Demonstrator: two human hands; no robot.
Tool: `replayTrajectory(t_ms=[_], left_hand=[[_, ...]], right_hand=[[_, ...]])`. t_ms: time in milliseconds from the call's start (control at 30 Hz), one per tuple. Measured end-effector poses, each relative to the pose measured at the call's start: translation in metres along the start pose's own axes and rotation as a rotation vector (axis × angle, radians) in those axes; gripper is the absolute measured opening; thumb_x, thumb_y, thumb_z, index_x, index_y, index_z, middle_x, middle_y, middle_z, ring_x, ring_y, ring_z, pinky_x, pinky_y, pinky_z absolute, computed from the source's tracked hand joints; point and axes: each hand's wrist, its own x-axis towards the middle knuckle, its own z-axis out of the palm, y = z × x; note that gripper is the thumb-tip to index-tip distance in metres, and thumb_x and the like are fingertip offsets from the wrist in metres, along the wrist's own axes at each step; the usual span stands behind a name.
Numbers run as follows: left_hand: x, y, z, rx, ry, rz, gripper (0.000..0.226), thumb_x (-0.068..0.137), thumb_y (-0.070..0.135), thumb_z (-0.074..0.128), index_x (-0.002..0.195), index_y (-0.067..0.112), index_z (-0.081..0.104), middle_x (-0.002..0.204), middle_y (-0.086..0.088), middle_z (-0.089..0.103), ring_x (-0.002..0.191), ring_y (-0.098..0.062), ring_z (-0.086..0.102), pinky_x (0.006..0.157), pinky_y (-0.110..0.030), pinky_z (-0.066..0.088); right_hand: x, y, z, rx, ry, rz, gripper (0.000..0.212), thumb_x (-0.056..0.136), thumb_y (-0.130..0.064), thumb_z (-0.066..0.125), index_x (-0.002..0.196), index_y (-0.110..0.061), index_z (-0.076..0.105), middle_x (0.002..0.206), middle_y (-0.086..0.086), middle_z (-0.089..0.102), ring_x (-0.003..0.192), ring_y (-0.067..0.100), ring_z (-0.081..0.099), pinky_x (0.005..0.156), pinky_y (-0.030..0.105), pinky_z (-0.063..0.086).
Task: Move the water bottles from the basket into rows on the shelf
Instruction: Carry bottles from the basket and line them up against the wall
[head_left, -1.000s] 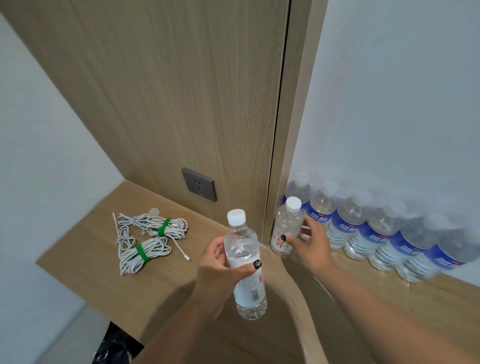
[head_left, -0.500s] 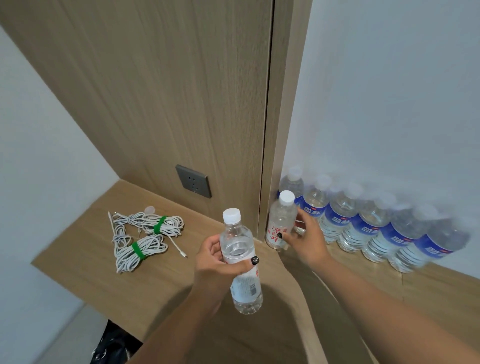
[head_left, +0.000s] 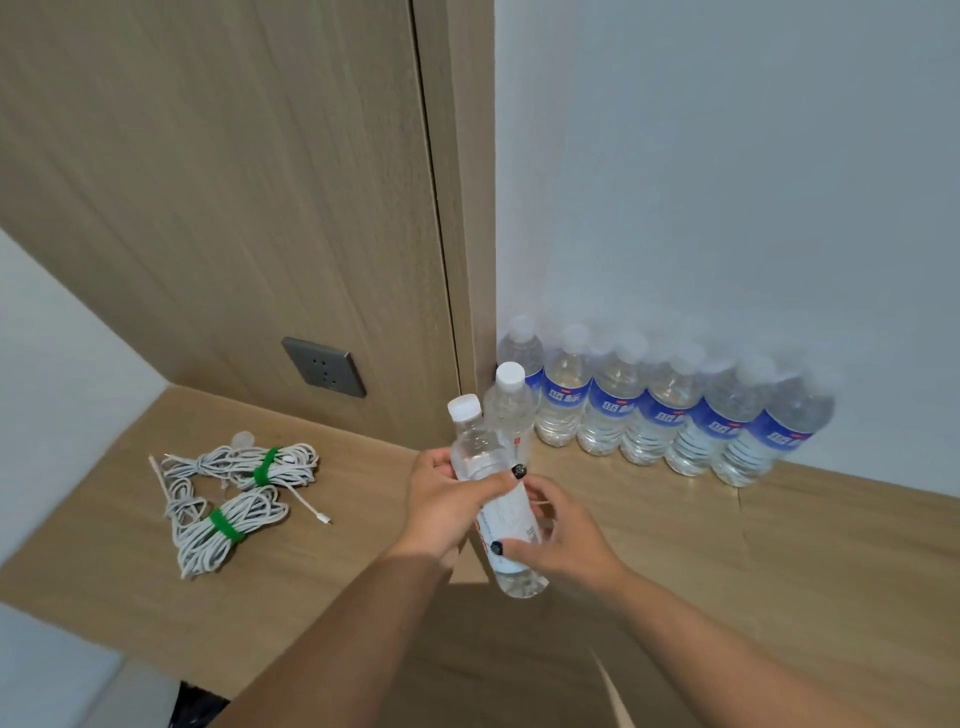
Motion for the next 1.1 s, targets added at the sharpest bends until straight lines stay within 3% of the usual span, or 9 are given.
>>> replayTrajectory(t_ms=[100, 200, 367, 467, 533, 667, 767, 867, 1100], left_hand=[[0.003, 0.010, 0.004, 0.032, -0.128, -0.042, 0.049, 0.073, 0.012, 0.083, 0.113, 0.010, 0.054, 0.097, -0.004, 0.071, 0.079, -0.013, 0.070, 0.069, -0.030, 0.058], [0.007, 0.020, 0.001, 0.118, -0.297, -0.057, 0.038, 0.086, 0.024, 0.071, 0.119, 0.020, 0.056, 0.110, -0.002, 0.068, 0.095, -0.016, 0.069, 0.080, -0.035, 0.057], [0.006, 0.023, 0.011, 0.338, -0.370, 0.102, 0.016, 0.085, 0.019, 0.072, 0.095, 0.027, 0.063, 0.087, 0.008, 0.070, 0.075, -0.007, 0.066, 0.068, -0.024, 0.053], [0.006, 0.018, 0.028, 0.445, -0.353, 0.226, 0.026, 0.078, 0.024, 0.076, 0.102, 0.028, 0.065, 0.089, 0.011, 0.068, 0.078, -0.002, 0.064, 0.071, -0.020, 0.048], [0.005, 0.017, 0.039, 0.564, -0.281, 0.305, 0.027, 0.079, 0.028, 0.075, 0.105, 0.028, 0.066, 0.093, 0.012, 0.067, 0.079, -0.001, 0.061, 0.070, -0.020, 0.045], [0.001, 0.026, 0.049, 0.499, -0.224, 0.374, 0.016, 0.088, 0.015, 0.063, 0.098, 0.023, 0.073, 0.088, 0.005, 0.072, 0.073, -0.006, 0.072, 0.079, -0.028, 0.056], [0.001, 0.037, 0.048, 0.607, -0.183, 0.483, 0.027, 0.084, 0.023, 0.070, 0.110, 0.028, 0.069, 0.098, 0.015, 0.071, 0.069, 0.004, 0.066, 0.083, -0.022, 0.053], [0.003, 0.045, 0.041, 0.636, -0.035, 0.601, 0.034, 0.084, 0.018, 0.067, 0.117, 0.026, 0.063, 0.106, 0.011, 0.068, 0.066, 0.001, 0.061, 0.083, -0.028, 0.053], [0.014, 0.056, 0.028, 1.010, 0.081, 0.772, 0.056, 0.092, 0.024, 0.057, 0.142, 0.032, 0.035, 0.138, 0.008, 0.043, 0.101, -0.021, 0.063, 0.081, -0.039, 0.052]], right_hand=[[0.000, 0.006, -0.017, 0.090, -0.022, 0.025, 0.070, 0.057, -0.018, 0.082, 0.122, -0.019, 0.054, 0.112, -0.002, 0.066, 0.103, 0.014, 0.065, 0.085, 0.025, 0.053], [0.000, 0.009, -0.040, 0.120, -0.127, 0.078, 0.068, 0.061, -0.008, 0.081, 0.124, -0.016, 0.056, 0.115, 0.003, 0.069, 0.107, 0.017, 0.065, 0.091, 0.029, 0.052], [-0.001, 0.004, -0.065, -0.008, -0.281, 0.090, 0.062, 0.073, 0.007, 0.074, 0.121, -0.028, 0.058, 0.119, -0.008, 0.068, 0.114, 0.005, 0.062, 0.096, 0.022, 0.049], [-0.003, -0.002, -0.064, -0.013, -0.177, 0.054, 0.064, 0.073, 0.010, 0.075, 0.120, -0.029, 0.054, 0.113, -0.016, 0.066, 0.105, -0.003, 0.063, 0.088, 0.016, 0.050], [-0.004, 0.001, -0.054, 0.038, 0.009, 0.016, 0.071, 0.069, 0.013, 0.076, 0.120, -0.030, 0.053, 0.103, -0.021, 0.068, 0.097, -0.004, 0.066, 0.078, 0.015, 0.051], [-0.005, 0.020, -0.036, 0.012, 0.333, 0.020, 0.063, 0.067, -0.005, 0.077, 0.115, -0.037, 0.053, 0.109, -0.015, 0.067, 0.105, 0.005, 0.064, 0.092, 0.035, 0.053], [0.006, 0.024, -0.041, -0.062, 0.378, 0.029, 0.060, 0.067, -0.013, 0.079, 0.117, -0.030, 0.052, 0.110, -0.013, 0.065, 0.103, 0.005, 0.062, 0.085, 0.025, 0.050], [0.023, 0.017, -0.046, -0.115, 0.386, 0.055, 0.057, 0.067, -0.015, 0.082, 0.116, -0.026, 0.054, 0.109, -0.009, 0.063, 0.101, 0.010, 0.060, 0.081, 0.024, 0.047], [0.054, 0.016, -0.051, -0.194, 0.410, 0.046, 0.064, 0.069, -0.020, 0.084, 0.124, -0.022, 0.052, 0.117, -0.006, 0.061, 0.106, 0.013, 0.058, 0.085, 0.027, 0.046]])
